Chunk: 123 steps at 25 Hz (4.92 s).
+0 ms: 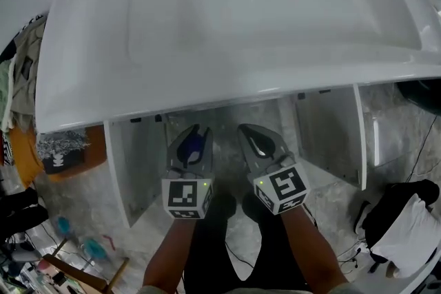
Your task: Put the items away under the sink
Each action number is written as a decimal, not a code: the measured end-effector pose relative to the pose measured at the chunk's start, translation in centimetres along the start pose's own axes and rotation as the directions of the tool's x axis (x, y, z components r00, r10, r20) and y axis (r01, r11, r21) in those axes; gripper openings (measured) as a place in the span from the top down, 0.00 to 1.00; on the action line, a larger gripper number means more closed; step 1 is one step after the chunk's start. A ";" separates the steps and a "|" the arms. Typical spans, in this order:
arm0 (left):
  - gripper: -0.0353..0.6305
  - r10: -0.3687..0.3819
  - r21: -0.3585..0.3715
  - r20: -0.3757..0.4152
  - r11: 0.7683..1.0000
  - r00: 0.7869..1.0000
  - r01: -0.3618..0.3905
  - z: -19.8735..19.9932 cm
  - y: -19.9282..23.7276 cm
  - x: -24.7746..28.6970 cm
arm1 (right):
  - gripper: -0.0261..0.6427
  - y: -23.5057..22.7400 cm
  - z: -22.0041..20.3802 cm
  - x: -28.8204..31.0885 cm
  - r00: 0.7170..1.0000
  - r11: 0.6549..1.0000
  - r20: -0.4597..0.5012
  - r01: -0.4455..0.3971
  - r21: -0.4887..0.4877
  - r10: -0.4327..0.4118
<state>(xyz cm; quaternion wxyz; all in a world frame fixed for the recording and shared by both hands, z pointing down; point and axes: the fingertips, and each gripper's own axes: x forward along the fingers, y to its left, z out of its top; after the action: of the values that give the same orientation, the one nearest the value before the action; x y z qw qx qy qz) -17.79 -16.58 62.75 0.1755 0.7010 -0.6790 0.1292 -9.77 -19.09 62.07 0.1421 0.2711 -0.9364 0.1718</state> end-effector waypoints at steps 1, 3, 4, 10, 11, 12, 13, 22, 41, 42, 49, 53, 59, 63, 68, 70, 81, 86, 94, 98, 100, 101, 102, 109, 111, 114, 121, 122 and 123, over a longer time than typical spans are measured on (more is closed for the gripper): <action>0.80 0.003 0.009 0.018 1.000 1.000 -0.003 -0.4 0.3 0.9 | 0.96 -0.6 -0.5 0.8 1.000 1.000 0.014 0.008 -0.005 -0.008; 0.80 0.013 0.020 0.048 1.000 0.999 -0.014 -1.4 1.0 2.8 | 0.96 -1.7 -1.6 2.4 0.999 1.000 0.042 0.019 -0.015 -0.018; 0.80 0.020 0.024 0.058 0.999 0.998 -0.021 -1.9 1.5 3.7 | 0.96 -2.2 -2.1 3.2 0.998 1.000 0.053 0.022 -0.018 -0.021; 0.80 0.090 0.040 0.131 0.995 0.987 -0.096 -5.6 4.9 8.8 | 0.96 -4.0 -5.9 9.0 0.991 0.997 0.136 0.002 -0.076 0.009; 0.80 0.105 0.040 0.138 0.993 0.985 -0.112 -6.5 5.7 9.8 | 0.96 -4.3 -6.6 10.1 0.988 0.997 0.156 0.001 -0.078 0.011; 0.80 0.124 0.036 0.150 0.991 0.981 -0.130 -7.2 6.6 10.9 | 0.96 -4.9 -7.2 11.3 0.984 0.997 0.176 0.003 -0.080 0.011; 0.80 0.146 0.029 0.165 0.988 0.975 -0.153 -7.8 7.7 12.1 | 0.96 -5.5 -7.8 12.6 0.980 0.997 0.197 0.006 -0.083 0.010; 0.80 0.319 0.000 0.222 0.945 0.921 -0.327 -8.6 16.4 19.0 | 0.96 -8.0 -11.8 17.8 0.957 0.995 0.284 -0.022 -0.099 0.049; 0.80 0.466 -0.071 0.115 0.885 0.878 -0.460 -8.2 28.9 27.0 | 0.96 -9.3 -12.4 17.1 0.951 0.995 0.305 -0.025 -0.099 0.054; 0.80 0.465 -0.072 0.115 0.885 0.878 -0.460 -8.2 29.1 26.9 | 0.96 -9.3 -12.5 17.2 0.951 0.995 0.303 -0.024 -0.099 0.053; 0.80 0.447 -0.101 0.139 0.894 0.884 -0.437 -8.5 29.3 26.4 | 0.96 -9.1 -12.6 17.4 0.952 0.995 0.302 -0.027 -0.092 0.054; 0.76 0.462 -0.078 0.160 0.887 0.872 -0.456 -8.3 29.2 25.9 | 0.96 -9.0 -12.8 17.8 0.953 0.996 0.297 -0.030 -0.089 0.055; 0.63 0.481 -0.038 0.156 0.876 0.863 -0.481 -8.3 29.5 25.3 | 0.96 -9.2 -12.9 17.8 0.956 0.997 0.290 -0.025 -0.080 0.048; 0.56 0.490 -0.051 0.183 0.871 0.852 -0.489 -8.6 29.0 24.4 | 0.96 -8.8 -12.6 17.7 0.952 0.996 0.300 -0.029 -0.084 0.053; 0.58 0.492 -0.025 0.209 0.867 0.845 -0.498 -8.6 28.6 24.5 | 0.96 -9.0 -13.1 18.3 0.956 0.997 0.288 -0.031 -0.077 0.052; 0.58 0.484 -0.004 0.193 0.870 0.853 -0.493 -8.3 28.7 25.0 | 0.96 -8.9 -13.2 18.5 0.958 0.996 0.283 -0.030 -0.081 0.052; 0.38 0.389 0.019 0.196 0.916 0.900 -0.400 -7.7 27.9 26.2 | 0.96 -8.9 -13.6 18.8 0.961 0.996 0.271 -0.032 -0.082 0.053; 0.38 0.402 -0.025 0.235 0.913 0.885 -0.407 -7.7 27.1 24.9 | 0.96 -8.6 -13.5 18.8 0.961 0.995 0.271 -0.040 -0.086 0.063; 0.38 0.454 -0.050 0.346 0.883 0.821 -0.467 -7.8 23.7 20.1 | 0.96 -8.6 -13.4 18.9 0.960 0.995 0.273 -0.040 -0.094 0.064; 0.38 0.418 -0.030 0.376 0.897 0.827 -0.440 -9.3 18.1 17.4 | 0.96 -8.8 -13.1 18.8 0.957 0.997 0.286 -0.033 -0.074 0.054; 0.38 0.355 0.023 0.377 0.920 0.856 -0.392 -9.9 14.3 16.6 | 0.96 -8.7 -13.0 18.7 0.955 0.997 0.292 -0.031 -0.073 0.051; 0.39 0.319 0.054 0.380 0.929 0.868 -0.365 -9.9 12.5 16.2 | 0.96 -8.7 -12.9 18.7 0.955 0.997 0.293 -0.029 -0.073 0.049; 0.41 0.280 0.083 0.384 0.939 0.880 -0.335 -9.8 10.8 15.9 | 0.96 -8.6 -12.8 18.6 0.954 0.997 0.296 -0.026 -0.074 0.047; 0.59 0.152 0.181 0.402 0.953 0.903 -0.241 -9.7 5.1 14.2 | 0.96 -7.6 -12.4 17.5 0.951 0.994 0.306 -0.012 -0.105 0.044; 0.65 0.152 0.185 0.392 0.953 0.907 -0.240 -9.6 4.8 13.7 | 0.96 -7.3 -11.7 16.9 0.949 0.996 0.314 -0.007 -0.094 0.036; 0.81 0.169 0.153 0.360 0.959 0.917 -0.237 -9.5 3.5 11.2 | 0.96 -5.9 -10.3 15.0 0.953 0.998 0.302 -0.002 -0.058 0.020; 0.93 0.145 0.116 0.235 0.978 0.961 -0.176 -4.3 -1.2 4.7 | 0.96 -2.3 -4.4 7.2 0.971 0.997 0.236 0.049 -0.066 -0.032; 0.93 0.136 0.107 0.216 0.981 0.967 -0.162 -3.0 -1.8 3.8 | 0.96 -2.0 -3.3 6.0 0.973 0.997 0.225 0.060 -0.050 -0.047; 0.93 0.128 0.105 0.196 0.983 0.972 -0.150 -1.8 -2.4 2.9 | 0.96 -1.8 -2.3 4.7 0.976 0.997 0.207 0.071 -0.033 -0.063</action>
<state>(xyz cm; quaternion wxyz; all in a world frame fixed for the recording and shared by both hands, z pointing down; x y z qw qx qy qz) -15.13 -18.46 65.42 0.0590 0.6700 -0.7311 0.1144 -12.19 -21.72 66.27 0.0555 0.3160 -0.9396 0.1190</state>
